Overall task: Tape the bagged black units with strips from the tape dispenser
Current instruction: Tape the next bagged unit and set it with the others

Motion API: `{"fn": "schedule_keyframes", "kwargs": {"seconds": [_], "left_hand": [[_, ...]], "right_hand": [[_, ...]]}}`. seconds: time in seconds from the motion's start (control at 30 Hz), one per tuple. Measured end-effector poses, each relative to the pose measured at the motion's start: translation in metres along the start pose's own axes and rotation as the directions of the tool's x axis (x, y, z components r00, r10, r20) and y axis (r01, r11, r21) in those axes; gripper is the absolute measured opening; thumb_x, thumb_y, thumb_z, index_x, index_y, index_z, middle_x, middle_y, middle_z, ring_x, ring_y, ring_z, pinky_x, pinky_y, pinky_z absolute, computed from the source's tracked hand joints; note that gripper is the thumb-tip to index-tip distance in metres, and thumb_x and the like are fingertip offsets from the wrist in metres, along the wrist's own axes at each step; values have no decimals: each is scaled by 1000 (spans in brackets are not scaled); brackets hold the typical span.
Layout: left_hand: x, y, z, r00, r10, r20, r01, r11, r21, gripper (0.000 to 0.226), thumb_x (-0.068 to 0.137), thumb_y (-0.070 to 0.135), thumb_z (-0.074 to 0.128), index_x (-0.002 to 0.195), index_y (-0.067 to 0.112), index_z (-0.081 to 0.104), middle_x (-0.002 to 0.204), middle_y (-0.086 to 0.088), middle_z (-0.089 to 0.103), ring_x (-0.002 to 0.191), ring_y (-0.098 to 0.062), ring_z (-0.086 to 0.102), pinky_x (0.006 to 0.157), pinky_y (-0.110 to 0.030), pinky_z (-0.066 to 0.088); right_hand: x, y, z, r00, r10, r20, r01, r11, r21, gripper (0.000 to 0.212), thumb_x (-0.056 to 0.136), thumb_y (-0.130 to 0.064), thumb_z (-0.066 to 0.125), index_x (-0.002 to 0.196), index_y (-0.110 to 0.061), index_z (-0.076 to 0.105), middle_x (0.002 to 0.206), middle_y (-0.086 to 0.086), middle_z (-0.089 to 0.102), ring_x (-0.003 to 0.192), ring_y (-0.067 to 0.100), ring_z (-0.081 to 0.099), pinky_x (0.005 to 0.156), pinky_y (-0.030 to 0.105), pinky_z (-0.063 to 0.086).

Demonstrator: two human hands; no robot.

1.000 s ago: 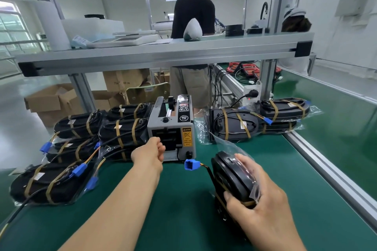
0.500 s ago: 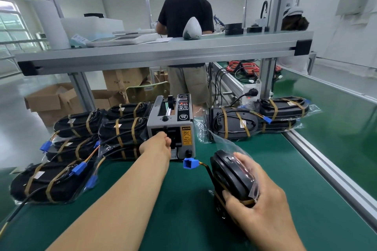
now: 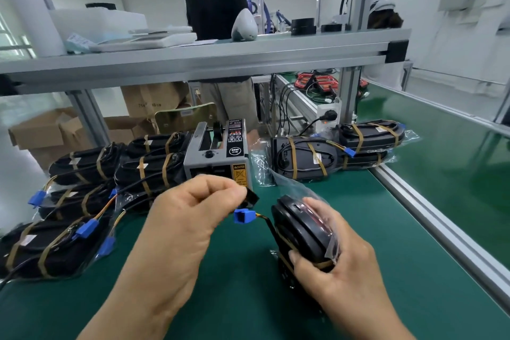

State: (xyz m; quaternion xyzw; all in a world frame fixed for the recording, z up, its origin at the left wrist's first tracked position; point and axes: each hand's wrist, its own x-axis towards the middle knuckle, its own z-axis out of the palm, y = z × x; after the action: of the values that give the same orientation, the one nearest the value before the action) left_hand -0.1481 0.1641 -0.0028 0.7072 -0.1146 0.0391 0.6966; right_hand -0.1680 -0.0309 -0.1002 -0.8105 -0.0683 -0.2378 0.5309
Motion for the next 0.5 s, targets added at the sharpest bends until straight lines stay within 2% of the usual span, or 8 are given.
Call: {"fn": "schedule_keyframes", "kwargs": {"seconds": [0.07,0.17,0.3,0.4,0.5], "left_hand": [[-3,5,16,999,21,43,-28,986,163,24,64,45,78,70,22,74,82,8,66,74,-4,60,77,-23,45],[6,-1,34,999,2,49,-14,969,247,10,67,33,76,67,23,74,89,7,64,76,-1,61,72,-10,43],[19,-11,42,992,-119,51,108,977,182,11,70,27,77,69,16,75,88,2,70,83,-6,65,80,-23,43],[23,-12,45,984,-161,78,147,976,162,9,72,22,78,68,15,74,73,4,71,69,1,62,73,-24,40],[25,-13,47,982,-169,86,155,978,141,12,75,18,78,64,17,72,64,7,65,56,3,54,70,-27,37]], "right_hand": [[0,0,0,1000,-1,2,1,1000,1,70,62,-27,76,129,-38,57,115,-34,64,102,-9,64,83,1,42],[-1,-1,0,1000,-8,1,8,1000,-7,69,64,-25,75,129,-38,57,114,-32,65,103,-8,64,83,2,42],[-2,-2,0,1000,-12,6,12,1000,-14,67,66,-24,74,128,-41,55,116,-32,64,105,-8,63,85,4,44],[-1,-3,0,1000,-12,4,12,1000,-23,67,66,-25,73,128,-39,56,115,-29,65,106,-6,63,88,8,46],[-1,-4,0,1000,-22,-1,22,999,-41,66,66,-25,73,125,-46,53,114,-31,63,105,-4,63,87,8,46]]}}
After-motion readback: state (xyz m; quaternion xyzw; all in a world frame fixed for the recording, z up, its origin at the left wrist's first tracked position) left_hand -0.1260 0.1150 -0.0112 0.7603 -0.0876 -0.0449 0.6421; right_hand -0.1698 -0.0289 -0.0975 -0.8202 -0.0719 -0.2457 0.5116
